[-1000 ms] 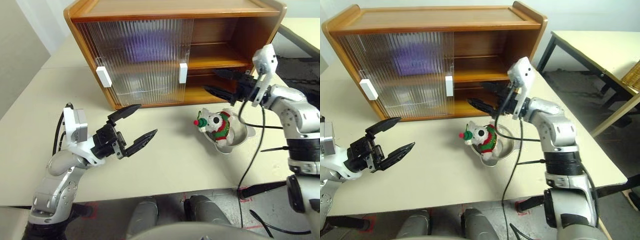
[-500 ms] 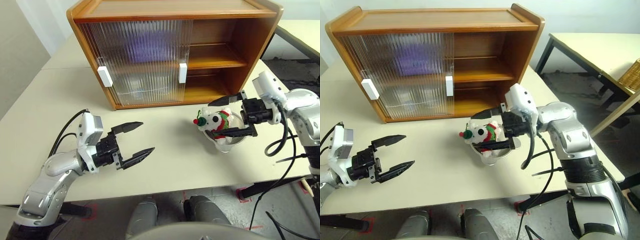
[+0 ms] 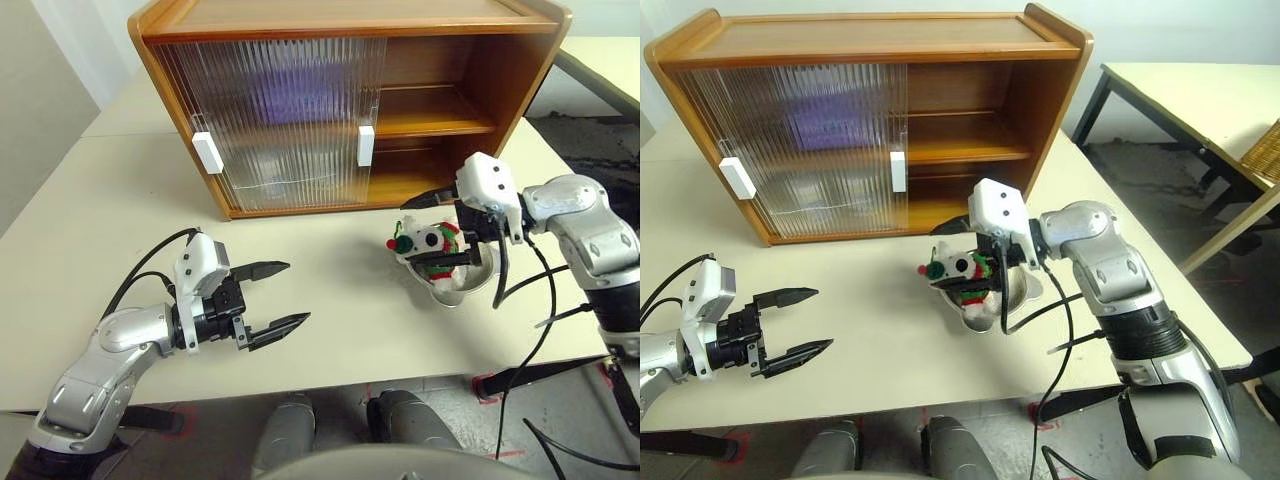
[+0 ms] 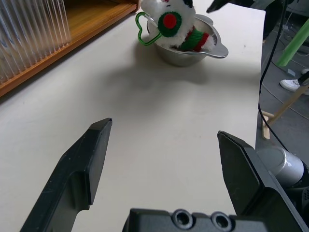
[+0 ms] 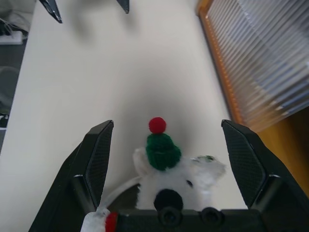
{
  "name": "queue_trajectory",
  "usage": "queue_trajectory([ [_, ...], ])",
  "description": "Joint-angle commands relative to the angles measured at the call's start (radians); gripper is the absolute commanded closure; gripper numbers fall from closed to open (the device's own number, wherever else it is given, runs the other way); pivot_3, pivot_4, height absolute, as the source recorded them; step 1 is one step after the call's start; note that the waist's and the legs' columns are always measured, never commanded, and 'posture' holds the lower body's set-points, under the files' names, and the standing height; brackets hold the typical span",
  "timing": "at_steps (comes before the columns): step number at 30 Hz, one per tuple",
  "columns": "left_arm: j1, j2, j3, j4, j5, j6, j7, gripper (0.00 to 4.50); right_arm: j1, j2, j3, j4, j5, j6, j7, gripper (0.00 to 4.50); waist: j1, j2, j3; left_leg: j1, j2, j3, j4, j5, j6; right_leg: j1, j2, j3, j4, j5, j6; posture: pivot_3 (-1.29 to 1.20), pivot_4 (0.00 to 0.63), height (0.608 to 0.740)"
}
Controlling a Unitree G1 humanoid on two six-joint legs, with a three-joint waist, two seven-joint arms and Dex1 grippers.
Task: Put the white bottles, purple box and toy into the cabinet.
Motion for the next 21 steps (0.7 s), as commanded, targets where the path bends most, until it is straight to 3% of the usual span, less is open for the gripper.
queue_trajectory([
  [1, 0.008, 0.001, -0.014, -0.011, 0.013, 0.004, -0.004, 0.0, 0.016, 0.001, 0.025, -0.023, -0.004, 0.007, 0.008, 0.02, 0.0, 0.0, 0.0, 0.0, 0.0, 0.0, 0.0, 0.0, 0.0, 0.0, 0.0, 0.0, 0.0, 0.0, 0.0, 0.02, 0.073, 0.74],
  [11, 0.006, 0.016, -0.012, -0.027, 0.013, 0.017, -0.015, 0.0, 0.047, 0.006, 0.046, 0.08, -0.082, -0.074, -0.017, 0.02, 0.002, 0.0, 0.0, 0.0, 0.0, 0.0, 0.001, 0.0, 0.0, 0.001, 0.0, 0.0, 0.0, 0.0, 0.001, 0.02, 0.068, 0.74],
  [14, -0.001, 0.02, -0.014, -0.035, 0.008, 0.023, -0.022, 0.0, 0.055, 0.013, 0.046, 0.102, -0.096, -0.095, -0.028, 0.67, 0.002, 0.0, 0.0, 0.001, 0.0, 0.0, 0.001, 0.0, 0.0, 0.001, 0.0, 0.0, 0.0, 0.0, 0.001, 0.02, 0.066, 0.74],
  [21, -0.014, 0.02, -0.015, -0.043, 0.007, 0.037, -0.028, 0.0, 0.059, 0.045, 0.044, 0.109, -0.093, -0.098, -0.053, 3.25, 0.002, 0.0, 0.0, 0.001, 0.0, 0.0, 0.001, 0.0, 0.0, 0.001, 0.0, 0.0, 0.0, 0.001, 0.001, 0.02, 0.066, 0.74],
])
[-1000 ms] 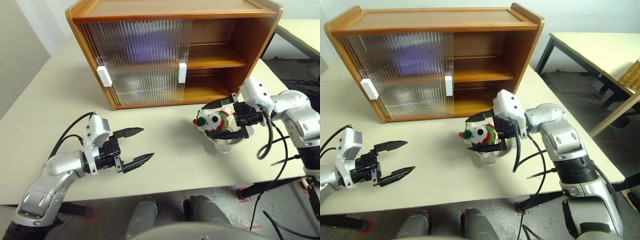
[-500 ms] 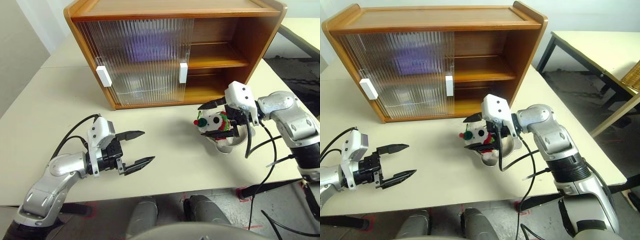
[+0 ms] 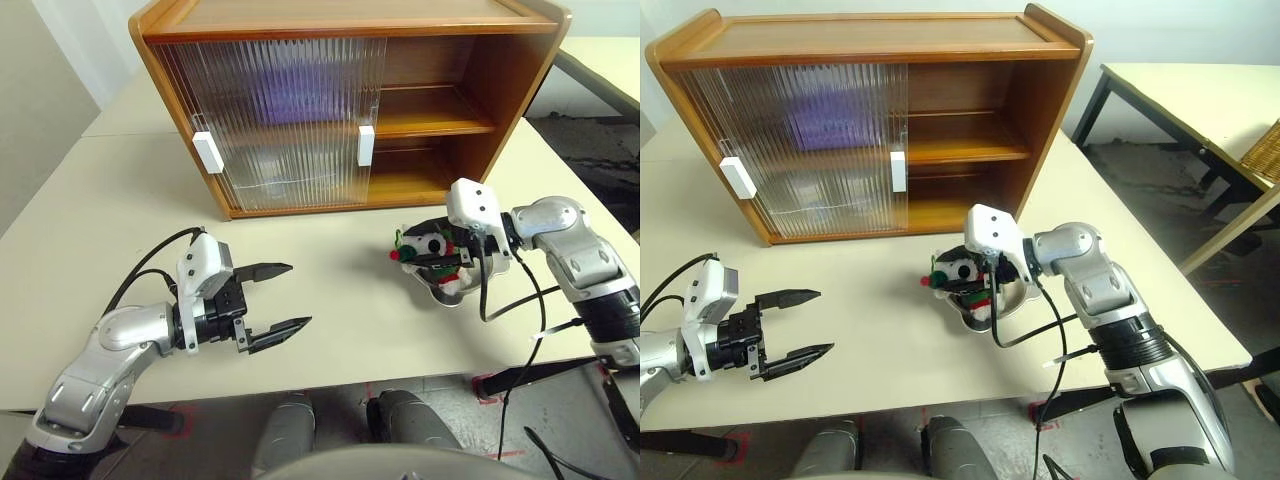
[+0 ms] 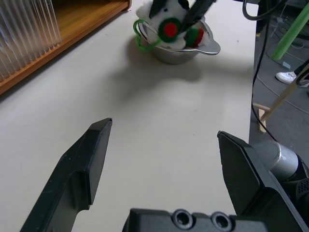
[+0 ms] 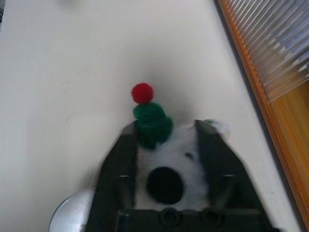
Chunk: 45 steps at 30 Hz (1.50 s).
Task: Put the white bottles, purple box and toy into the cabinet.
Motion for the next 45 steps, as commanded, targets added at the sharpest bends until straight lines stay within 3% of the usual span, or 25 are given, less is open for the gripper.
queue_trajectory([
  [1, -0.002, 0.009, -0.016, -0.023, -0.001, 0.013, -0.01, 0.0, 0.007, 0.01, 0.009, 0.001, -0.007, -0.001, -0.009, 3.69, 0.0, 0.0, 0.0, 0.0, 0.0, 0.0, 0.0, 0.0, 0.0, 0.0, 0.0, 0.0, 0.0, 0.0, 0.0, 0.02, 0.066, 0.74],
  [4, 0.004, 0.017, -0.024, -0.028, 0.01, -0.004, -0.031, 0.0, -0.003, 0.01, 0.005, -0.002, -0.006, 0.002, -0.01, 4.48, 0.0, 0.0, 0.0, 0.0, 0.0, 0.0, 0.0, 0.0, 0.0, 0.0, 0.0, 0.0, 0.0, 0.0, 0.0, 0.02, 0.069, 0.74],
  [17, -0.014, -0.006, -0.012, -0.018, -0.003, -0.057, -0.054, 0.0, -0.072, -0.006, -0.053, -0.021, 0.066, 0.094, 0.002, 4.48, 0.0, 0.0, 0.0, 0.0, 0.0, 0.0, 0.0, 0.0, 0.0, 0.0, 0.0, 0.0, 0.0, 0.0, 0.0, 0.01, 0.069, 0.74],
  [29, -0.051, -0.201, 0.087, 0.006, -0.084, -0.156, 0.065, 0.0, -0.135, 0.025, -0.191, -0.009, 0.229, 0.257, -0.055, 4.48, 0.0, 0.0, 0.0, 0.001, 0.0, 0.001, 0.002, 0.001, 0.0, 0.002, 0.0, 0.0, 0.0, -0.001, 0.005, 0.01, 0.065, 0.74],
  [34, -0.042, -0.248, 0.068, -0.003, -0.072, -0.172, 0.098, 0.0, -0.216, 0.068, -0.258, 0.05, 0.287, 0.31, -0.117, 4.48, 0.0, 0.0, 0.0, 0.005, 0.0, 0.002, 0.002, 0.002, 0.001, 0.005, 0.0, 0.0, 0.0, -0.003, 0.011, 0.01, 0.06, 0.74],
  [45, -0.057, -0.301, 0.036, -0.01, -0.059, -0.189, 0.164, 0.0, -0.439, 0.182, -0.36, 0.247, 0.267, 0.263, -0.388, 4.48, 0.0, 0.001, 0.0, 0.005, 0.0, -0.001, 0.001, 0.003, 0.001, 0.004, 0.0, -0.001, 0.0, 0.001, 0.009, 0.02, 0.054, 0.74],
])
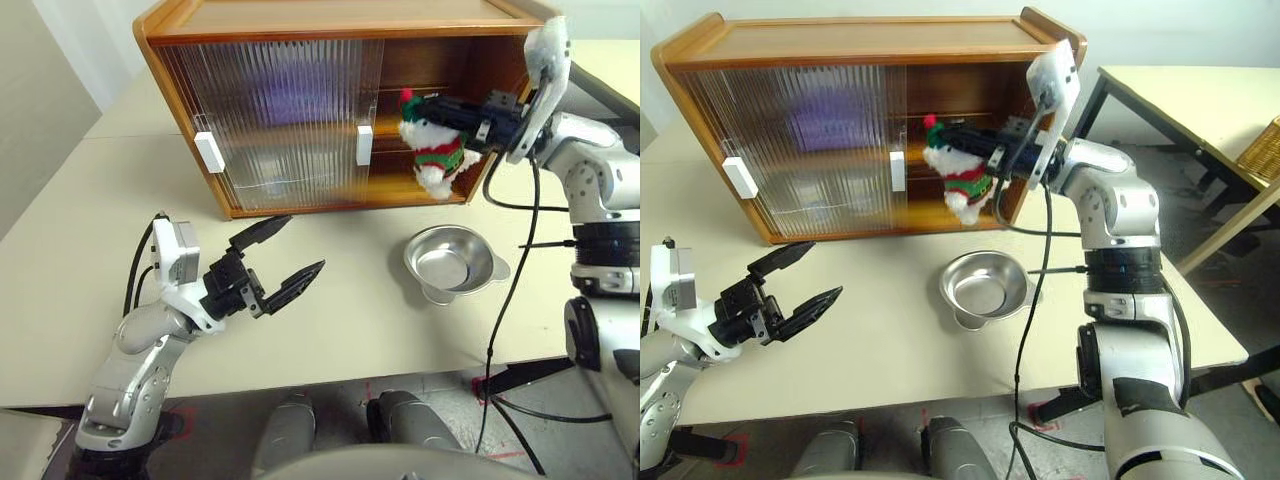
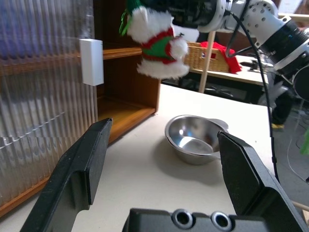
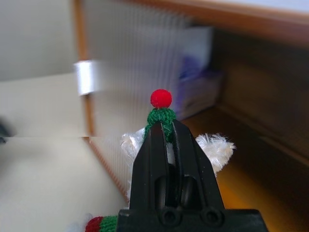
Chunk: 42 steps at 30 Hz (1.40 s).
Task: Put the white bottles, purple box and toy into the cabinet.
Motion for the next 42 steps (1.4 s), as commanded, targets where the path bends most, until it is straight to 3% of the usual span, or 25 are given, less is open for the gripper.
queue_trajectory([
  [1, -0.016, -0.026, -0.013, -0.003, 0.007, -0.015, 0.03, 0.0, -0.063, 0.037, -0.042, 0.047, -0.004, -0.024, -0.088, 4.48, 0.0, 0.0, 0.0, -0.001, 0.0, 0.0, 0.0, 0.0, 0.0, -0.001, 0.0, 0.0, 0.0, 0.0, 0.0, 0.02, 0.052, 0.74],
  [11, -0.047, -0.087, -0.092, -0.001, 0.058, -0.035, 0.082, 0.0, -0.154, 0.096, -0.033, 0.222, -0.084, -0.174, -0.179, 4.48, 0.002, 0.001, -0.001, -0.003, 0.0, 0.0, 0.0, 0.0, 0.0, -0.002, -0.001, 0.0, 0.0, 0.006, 0.007, 0.04, 0.044, 0.74],
  [20, -0.033, -0.078, -0.087, -0.014, 0.053, -0.034, 0.093, 0.0, -0.211, 0.16, -0.084, 0.444, -0.102, -0.373, -0.25, 4.48, 0.009, 0.001, -0.001, -0.004, 0.0, -0.001, 0.0, 0.0, 0.0, -0.004, -0.001, -0.001, 0.0, 0.01, 0.001, 0.07, 0.041, 0.74],
  [42, -0.012, -0.072, -0.103, -0.05, 0.041, -0.013, 0.118, 0.0, -0.26, 0.244, -0.149, 0.632, -0.12, -0.697, -0.372, 4.48, 0.02, 0.001, -0.001, -0.007, 0.004, -0.003, 0.0, 0.0, 0.0, -0.007, -0.001, 0.0, 0.0, 0.013, -0.002, 0.09, 0.05, 0.74],
])
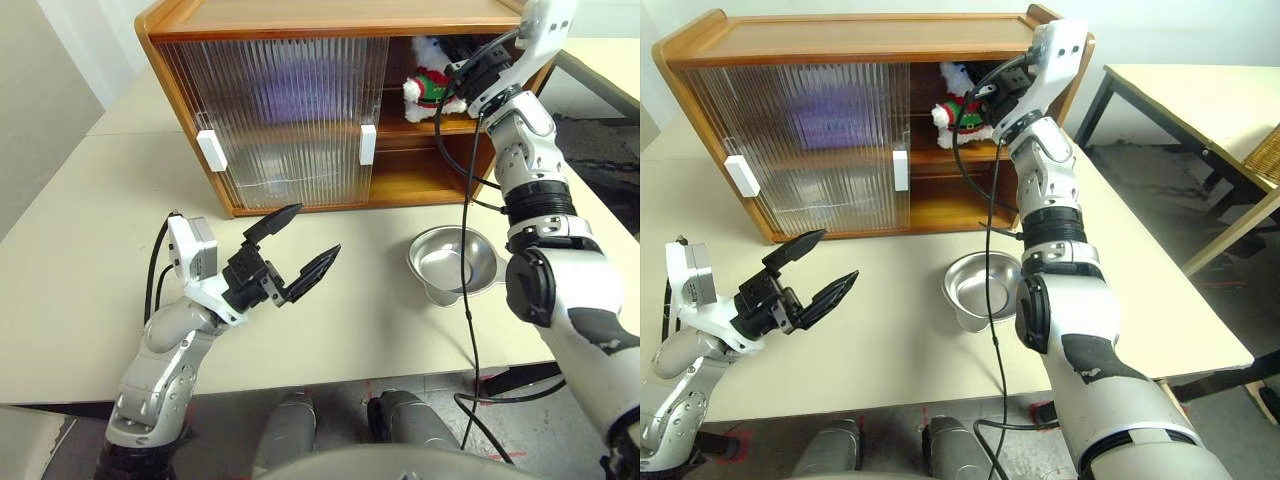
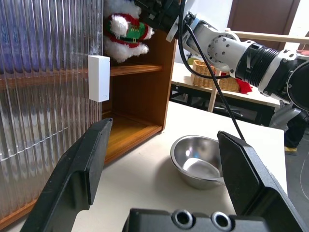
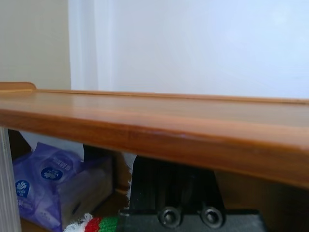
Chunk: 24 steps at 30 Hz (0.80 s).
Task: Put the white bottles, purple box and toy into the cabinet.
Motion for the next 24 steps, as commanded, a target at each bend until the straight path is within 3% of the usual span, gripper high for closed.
queue_trajectory([
  [1, 0.013, 0.005, -0.016, -0.027, 0.001, 0.013, 0.006, 0.0, -0.028, 0.012, -0.008, 0.03, -0.015, -0.046, -0.012, 4.48, 0.0, 0.0, 0.0, 0.0, 0.0, 0.0, 0.0, 0.0, 0.0, 0.0, 0.0, 0.0, 0.0, 0.0, 0.0, 0.09, 0.05, 0.74],
  [13, 0.025, 0.007, -0.026, -0.06, 0.002, 0.021, 0.032, 0.0, -0.048, 0.029, 0.003, 0.15, -0.073, -0.151, -0.063, 4.48, 0.007, 0.0, 0.0, -0.001, 0.002, -0.001, 0.0, 0.0, 0.0, -0.001, 0.0, 0.0, 0.0, 0.0, -0.001, 0.11, 0.054, 0.74],
  [18, 0.03, 0.01, -0.032, -0.079, 0.0, 0.029, 0.044, 0.0, -0.054, 0.035, 0.011, 0.178, -0.097, -0.151, -0.069, 2.93, 0.01, 0.0, 0.0, -0.001, 0.003, -0.001, 0.0, 0.0, 0.0, -0.001, 0.0, 0.0, 0.0, 0.0, -0.001, 0.12, 0.058, 0.74],
  [24, 0.031, 0.009, -0.039, -0.086, -0.005, 0.035, 0.047, 0.0, -0.048, 0.021, 0.019, 0.183, -0.127, -0.162, -0.065, 0.71, 0.014, 0.0, 0.0, -0.002, 0.008, -0.001, 0.0, 0.0, 0.0, -0.001, -0.001, 0.0, 0.0, 0.0, -0.001, 0.11, 0.058, 0.74],
])
